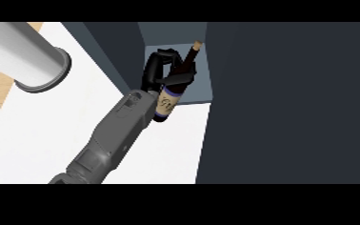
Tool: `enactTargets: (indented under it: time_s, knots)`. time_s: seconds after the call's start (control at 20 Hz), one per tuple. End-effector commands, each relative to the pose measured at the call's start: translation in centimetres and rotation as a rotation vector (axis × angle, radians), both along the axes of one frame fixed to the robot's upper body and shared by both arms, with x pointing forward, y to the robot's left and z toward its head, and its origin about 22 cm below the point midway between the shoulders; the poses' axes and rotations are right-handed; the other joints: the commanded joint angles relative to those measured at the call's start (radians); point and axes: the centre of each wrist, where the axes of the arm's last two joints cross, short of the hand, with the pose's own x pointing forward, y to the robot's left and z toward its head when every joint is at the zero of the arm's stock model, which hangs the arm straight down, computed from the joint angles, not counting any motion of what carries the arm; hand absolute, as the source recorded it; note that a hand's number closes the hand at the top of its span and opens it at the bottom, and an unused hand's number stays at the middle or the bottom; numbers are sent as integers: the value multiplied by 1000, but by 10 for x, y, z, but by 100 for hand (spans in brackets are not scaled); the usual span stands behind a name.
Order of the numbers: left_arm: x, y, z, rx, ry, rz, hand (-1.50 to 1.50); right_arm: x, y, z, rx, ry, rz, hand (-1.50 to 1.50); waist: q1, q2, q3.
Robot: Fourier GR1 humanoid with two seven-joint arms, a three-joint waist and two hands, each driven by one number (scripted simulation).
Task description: Pick up the wine, place it into the cabinet and close the cabinet
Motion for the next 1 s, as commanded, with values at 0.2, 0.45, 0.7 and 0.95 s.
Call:
enactTargets:
  time_s: [0.2,0.45,0.7,0.95]
  knots:
    - [19,1,13,-11,71,95,150,-25,-8,34,96,-10,78,-150,-14,10,-1]
    - [20,8,5,-50,62,115,150,-23,-7,28,86,-5,90,-150,-33,16,-1]
    - [31,18,16,-18,58,147,150,-23,-7,22,98,7,80,-150,-31,19,-1]
    - [41,27,30,36,12,190,150,-23,-5,17,85,-7,101,-150,-40,21,-1]
